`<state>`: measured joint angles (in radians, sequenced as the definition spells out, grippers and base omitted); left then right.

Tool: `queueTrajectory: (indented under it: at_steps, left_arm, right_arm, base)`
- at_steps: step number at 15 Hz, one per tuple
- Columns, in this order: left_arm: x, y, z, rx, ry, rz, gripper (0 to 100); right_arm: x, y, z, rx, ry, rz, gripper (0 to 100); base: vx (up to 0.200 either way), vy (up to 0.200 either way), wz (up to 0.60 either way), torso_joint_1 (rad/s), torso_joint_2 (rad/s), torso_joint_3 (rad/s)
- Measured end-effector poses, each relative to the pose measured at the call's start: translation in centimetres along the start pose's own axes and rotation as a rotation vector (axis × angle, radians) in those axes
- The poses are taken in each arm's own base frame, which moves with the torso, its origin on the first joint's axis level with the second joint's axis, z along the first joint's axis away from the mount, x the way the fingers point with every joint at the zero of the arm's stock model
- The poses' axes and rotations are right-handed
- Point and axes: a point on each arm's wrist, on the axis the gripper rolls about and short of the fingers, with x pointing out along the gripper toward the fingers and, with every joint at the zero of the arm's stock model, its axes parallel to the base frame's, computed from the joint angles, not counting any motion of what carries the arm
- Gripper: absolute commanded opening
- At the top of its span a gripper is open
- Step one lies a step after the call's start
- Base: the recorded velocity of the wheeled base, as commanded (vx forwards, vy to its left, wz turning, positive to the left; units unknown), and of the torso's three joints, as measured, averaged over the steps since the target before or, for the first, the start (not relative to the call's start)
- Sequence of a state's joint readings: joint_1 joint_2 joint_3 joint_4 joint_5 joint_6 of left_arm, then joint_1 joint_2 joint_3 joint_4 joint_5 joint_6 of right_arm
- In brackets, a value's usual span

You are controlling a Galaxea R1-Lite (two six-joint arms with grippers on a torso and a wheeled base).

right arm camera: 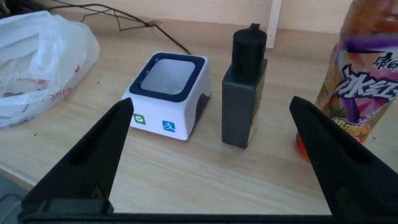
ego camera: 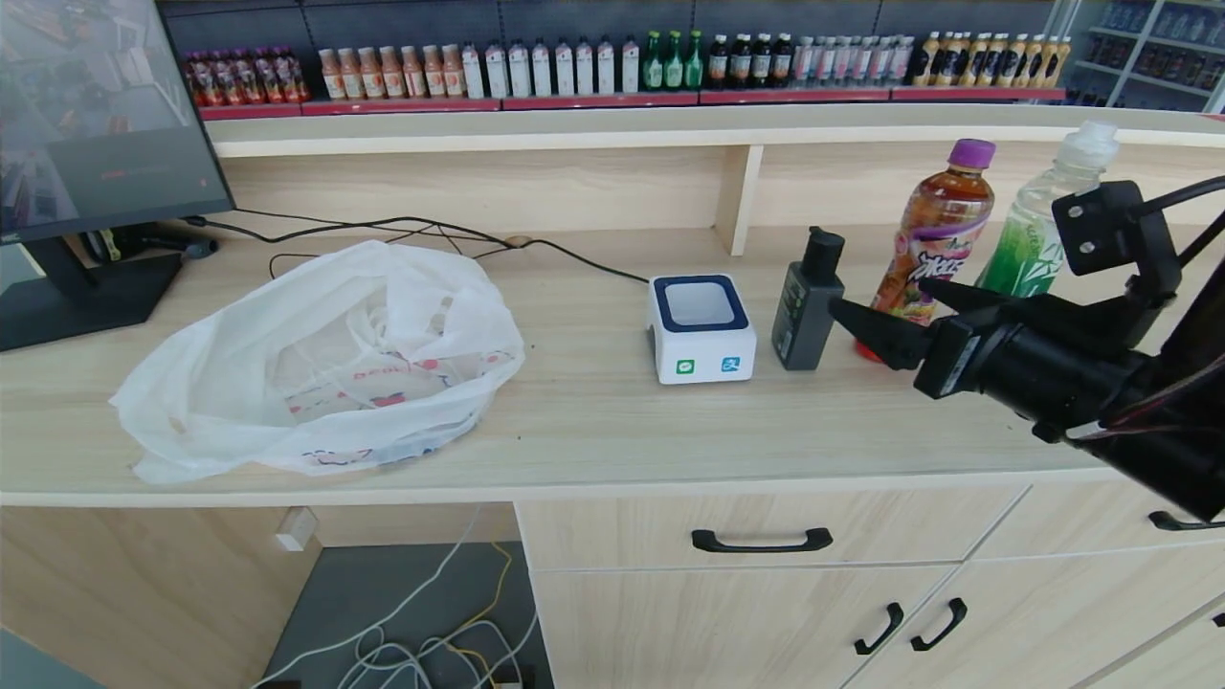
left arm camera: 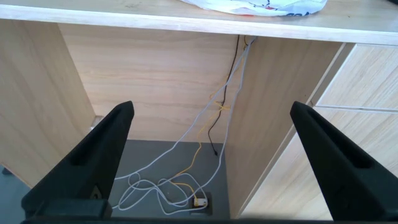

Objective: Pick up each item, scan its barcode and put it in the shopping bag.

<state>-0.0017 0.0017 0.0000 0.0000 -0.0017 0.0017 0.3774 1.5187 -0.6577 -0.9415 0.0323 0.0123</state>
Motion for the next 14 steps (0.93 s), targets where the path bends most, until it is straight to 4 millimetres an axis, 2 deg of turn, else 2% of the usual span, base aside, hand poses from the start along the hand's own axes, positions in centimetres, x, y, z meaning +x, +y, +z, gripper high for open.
queueTrajectory:
  at_steps: [8, 14]
  left_arm:
    - [0.0, 0.0, 0.0, 0.000, 0.000, 0.000, 100]
    - [0.0, 0.0, 0.0, 0.000, 0.000, 0.000, 100]
  right_arm:
    - [5.8, -0.4, -2.1, -0.046, -0.161, -0.089, 100]
    - [7.8, -0.9, -3.8, -0.050, -0.137, -0.129, 100]
  base:
    - [0.000, 0.000, 0.00, 0.000, 0.00, 0.000]
    - [0.000, 0.000, 0.00, 0.000, 0.00, 0.000]
